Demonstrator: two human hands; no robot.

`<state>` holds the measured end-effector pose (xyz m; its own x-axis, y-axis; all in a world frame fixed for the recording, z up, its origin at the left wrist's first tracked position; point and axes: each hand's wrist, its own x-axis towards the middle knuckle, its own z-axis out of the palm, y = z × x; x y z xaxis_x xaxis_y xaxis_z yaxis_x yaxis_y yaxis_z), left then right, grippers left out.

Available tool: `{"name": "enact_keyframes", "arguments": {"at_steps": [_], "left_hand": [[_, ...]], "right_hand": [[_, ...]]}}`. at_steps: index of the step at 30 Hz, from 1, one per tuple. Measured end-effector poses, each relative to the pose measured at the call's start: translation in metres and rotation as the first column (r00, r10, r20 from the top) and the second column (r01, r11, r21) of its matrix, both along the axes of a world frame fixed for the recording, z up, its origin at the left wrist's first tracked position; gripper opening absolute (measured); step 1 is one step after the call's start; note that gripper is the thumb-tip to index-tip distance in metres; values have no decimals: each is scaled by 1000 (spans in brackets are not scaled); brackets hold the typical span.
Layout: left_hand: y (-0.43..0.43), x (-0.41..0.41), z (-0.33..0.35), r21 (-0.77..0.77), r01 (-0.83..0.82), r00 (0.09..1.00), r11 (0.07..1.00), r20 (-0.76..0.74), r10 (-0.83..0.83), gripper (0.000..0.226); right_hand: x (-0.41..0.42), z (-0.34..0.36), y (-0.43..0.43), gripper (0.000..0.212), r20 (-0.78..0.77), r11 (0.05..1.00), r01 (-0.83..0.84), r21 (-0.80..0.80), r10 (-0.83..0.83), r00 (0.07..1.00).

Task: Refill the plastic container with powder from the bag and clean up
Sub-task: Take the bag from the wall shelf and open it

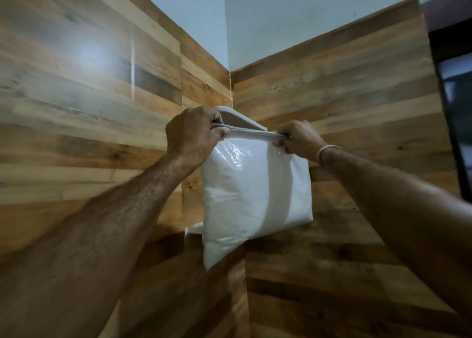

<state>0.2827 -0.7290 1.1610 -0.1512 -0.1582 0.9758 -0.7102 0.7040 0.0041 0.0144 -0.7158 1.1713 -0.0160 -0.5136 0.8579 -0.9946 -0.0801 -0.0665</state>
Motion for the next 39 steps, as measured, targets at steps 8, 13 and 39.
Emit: {"name": "enact_keyframes", "arguments": {"at_steps": [8,13,39], "left_hand": [[130,-54,-90,231,109,994,967,3,-113,21],[218,-85,-186,416,184,972,891,60,-228,23],[421,-100,-563,939,16,968,344,71,-241,36]], "right_hand": [[-61,-96,166,31,124,964,-35,264,1,992],[-106,-187,265,21,233,898,-80,433,-25,972],[-123,-580,459,20,306,693,-49,719,-254,918]]}}
